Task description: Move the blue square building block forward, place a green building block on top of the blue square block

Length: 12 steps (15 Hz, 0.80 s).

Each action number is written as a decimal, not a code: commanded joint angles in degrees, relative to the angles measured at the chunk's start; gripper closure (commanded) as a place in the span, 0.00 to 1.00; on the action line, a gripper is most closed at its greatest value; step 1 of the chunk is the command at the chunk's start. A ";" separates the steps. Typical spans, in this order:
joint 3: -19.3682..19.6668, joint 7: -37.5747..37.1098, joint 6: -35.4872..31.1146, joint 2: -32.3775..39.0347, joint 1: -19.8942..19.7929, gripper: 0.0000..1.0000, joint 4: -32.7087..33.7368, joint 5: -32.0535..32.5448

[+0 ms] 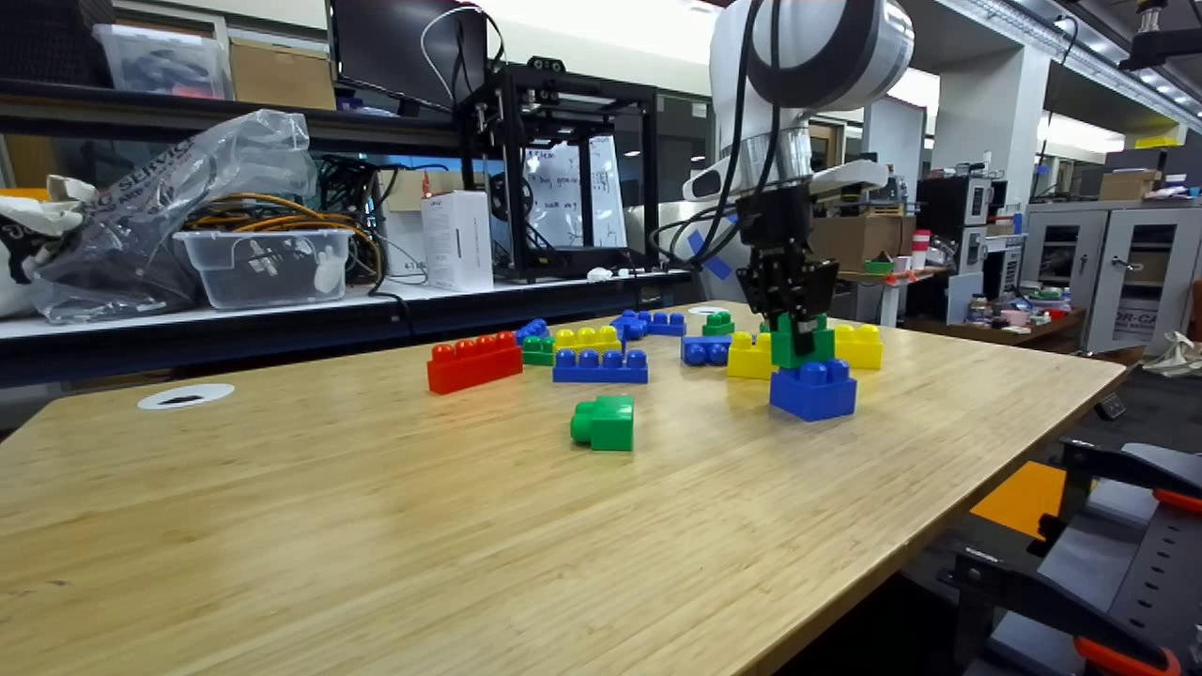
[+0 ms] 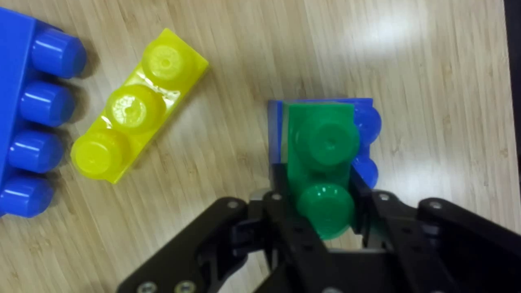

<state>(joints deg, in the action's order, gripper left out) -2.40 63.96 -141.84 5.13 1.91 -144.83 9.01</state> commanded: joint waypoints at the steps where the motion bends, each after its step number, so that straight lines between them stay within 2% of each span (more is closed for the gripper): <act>1: -0.50 3.13 -3.81 0.55 -0.88 0.90 -1.31 -2.17; 12: -0.55 4.07 -7.85 1.60 -0.89 0.90 -1.84 -2.46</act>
<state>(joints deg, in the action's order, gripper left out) -2.40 66.19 -146.62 5.72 1.91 -145.97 7.41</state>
